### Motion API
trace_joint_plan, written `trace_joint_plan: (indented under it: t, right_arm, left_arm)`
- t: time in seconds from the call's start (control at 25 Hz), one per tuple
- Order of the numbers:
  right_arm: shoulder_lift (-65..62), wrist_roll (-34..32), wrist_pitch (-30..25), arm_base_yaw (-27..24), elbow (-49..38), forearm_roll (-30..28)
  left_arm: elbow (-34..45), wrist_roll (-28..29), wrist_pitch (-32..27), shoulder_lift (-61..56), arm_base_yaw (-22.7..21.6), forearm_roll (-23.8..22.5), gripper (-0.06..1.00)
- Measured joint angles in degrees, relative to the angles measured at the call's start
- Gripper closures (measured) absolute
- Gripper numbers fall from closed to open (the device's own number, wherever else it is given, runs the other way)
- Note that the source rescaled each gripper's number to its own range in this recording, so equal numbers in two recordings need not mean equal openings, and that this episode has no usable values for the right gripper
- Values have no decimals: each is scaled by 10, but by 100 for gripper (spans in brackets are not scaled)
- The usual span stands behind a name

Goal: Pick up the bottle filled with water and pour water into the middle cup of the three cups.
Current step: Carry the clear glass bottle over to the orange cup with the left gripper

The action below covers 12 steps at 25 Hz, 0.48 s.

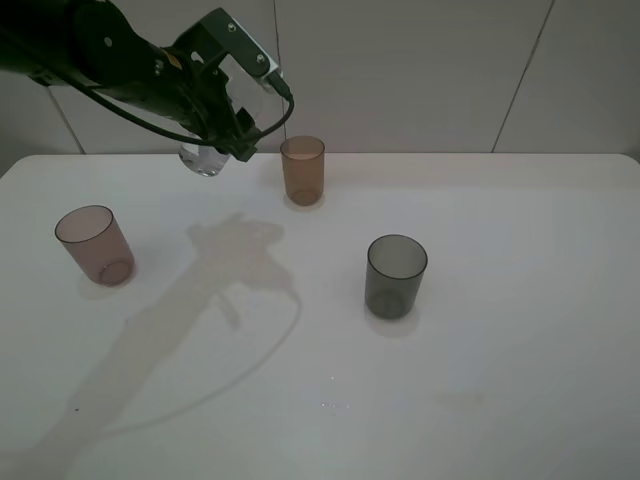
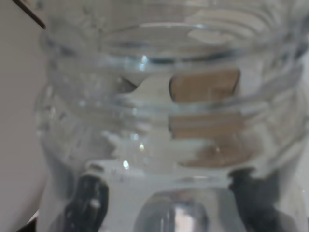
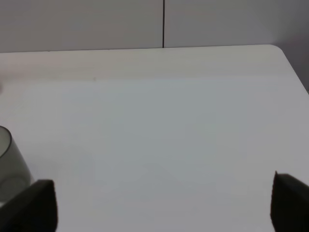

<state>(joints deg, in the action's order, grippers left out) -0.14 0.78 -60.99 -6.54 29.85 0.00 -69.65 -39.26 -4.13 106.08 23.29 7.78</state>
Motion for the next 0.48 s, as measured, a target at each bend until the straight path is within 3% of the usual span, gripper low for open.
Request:
trace_joint_plan:
  t: [0.2, 0.48]
  right_arm:
    - [0, 0, 0, 0, 0, 0]
    - [0, 0, 0, 0, 0, 0]
  left_arm:
    - [-76, 85, -104, 47, -9, -135, 94]
    - [-115, 98, -152, 83, -8, -222, 94]
